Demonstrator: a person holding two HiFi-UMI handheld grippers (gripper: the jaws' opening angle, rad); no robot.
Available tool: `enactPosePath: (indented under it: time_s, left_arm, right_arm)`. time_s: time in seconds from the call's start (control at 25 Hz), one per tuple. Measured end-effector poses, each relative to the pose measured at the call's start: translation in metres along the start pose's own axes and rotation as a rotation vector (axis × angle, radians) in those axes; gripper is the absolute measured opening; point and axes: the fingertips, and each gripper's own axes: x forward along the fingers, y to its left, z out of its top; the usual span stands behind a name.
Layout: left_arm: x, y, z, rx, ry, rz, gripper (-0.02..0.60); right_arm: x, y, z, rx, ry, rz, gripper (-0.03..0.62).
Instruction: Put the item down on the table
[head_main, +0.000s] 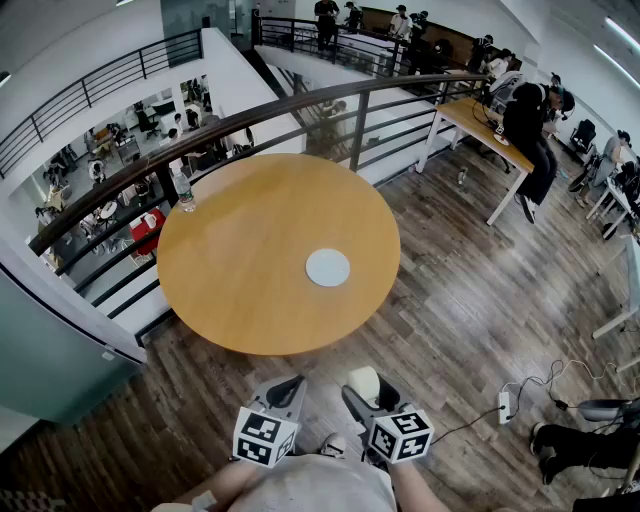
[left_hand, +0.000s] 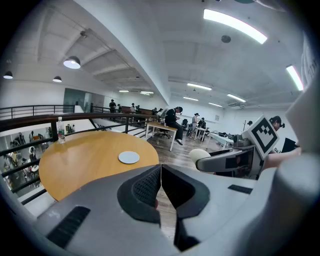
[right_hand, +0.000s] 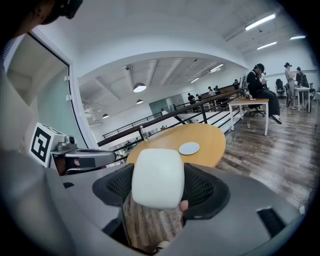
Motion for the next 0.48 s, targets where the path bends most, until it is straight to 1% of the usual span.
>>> enactPosePath:
  time_s: [0.48]
  left_arm:
    - [0.0034, -0.0037, 0.0022, 0.000, 0.004, 0.006, 0.025]
  right_arm:
    - [-0.0034, -0.0037, 0.0052, -0.011, -0.005, 0.006, 0.314]
